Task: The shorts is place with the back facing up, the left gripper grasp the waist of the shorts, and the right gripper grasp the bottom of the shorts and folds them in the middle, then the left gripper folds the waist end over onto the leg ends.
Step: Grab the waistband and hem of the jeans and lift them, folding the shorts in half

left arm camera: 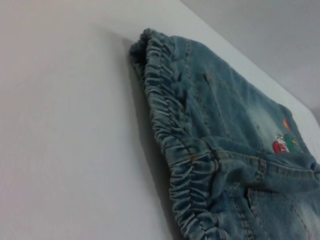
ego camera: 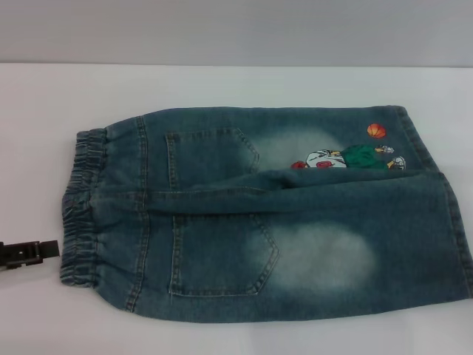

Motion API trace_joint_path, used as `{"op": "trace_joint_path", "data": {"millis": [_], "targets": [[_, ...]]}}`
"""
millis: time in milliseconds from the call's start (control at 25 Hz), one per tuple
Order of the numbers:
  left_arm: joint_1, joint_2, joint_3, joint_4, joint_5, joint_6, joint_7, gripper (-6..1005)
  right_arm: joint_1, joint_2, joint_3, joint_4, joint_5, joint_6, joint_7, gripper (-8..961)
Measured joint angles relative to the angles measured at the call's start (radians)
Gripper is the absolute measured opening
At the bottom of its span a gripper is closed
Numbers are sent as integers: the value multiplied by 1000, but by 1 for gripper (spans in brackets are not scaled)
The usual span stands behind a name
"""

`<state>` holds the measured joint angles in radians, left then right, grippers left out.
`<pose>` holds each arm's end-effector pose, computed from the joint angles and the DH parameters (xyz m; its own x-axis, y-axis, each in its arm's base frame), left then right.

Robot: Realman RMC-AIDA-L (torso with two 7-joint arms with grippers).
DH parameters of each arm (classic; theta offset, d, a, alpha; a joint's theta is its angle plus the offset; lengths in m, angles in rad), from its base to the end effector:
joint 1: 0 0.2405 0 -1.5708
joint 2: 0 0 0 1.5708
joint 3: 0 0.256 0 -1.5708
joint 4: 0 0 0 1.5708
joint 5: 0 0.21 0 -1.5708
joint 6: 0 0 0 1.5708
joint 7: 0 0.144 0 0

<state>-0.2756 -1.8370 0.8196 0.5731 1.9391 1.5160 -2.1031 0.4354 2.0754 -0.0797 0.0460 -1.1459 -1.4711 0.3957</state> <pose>-0.3820 0.2599 0.0722 0.1448 0.8888 0.4348 0.9828 -0.1801 0.0408 0.3434 0.3075 0.0405 0.5057 0.2801 -0.8160 -0.8486 -0.0089 -0.5290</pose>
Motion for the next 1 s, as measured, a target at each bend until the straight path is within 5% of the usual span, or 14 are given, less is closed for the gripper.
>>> {"op": "trace_joint_path", "data": {"millis": [320, 1000], "targets": [[-22, -10, 0, 127, 138, 59, -176, 599, 0, 0, 0, -6, 0, 0, 0, 735], [-43, -30, 1, 126, 169, 66, -196, 601, 0, -1, 0, -12, 0, 16, 0, 735]]}}
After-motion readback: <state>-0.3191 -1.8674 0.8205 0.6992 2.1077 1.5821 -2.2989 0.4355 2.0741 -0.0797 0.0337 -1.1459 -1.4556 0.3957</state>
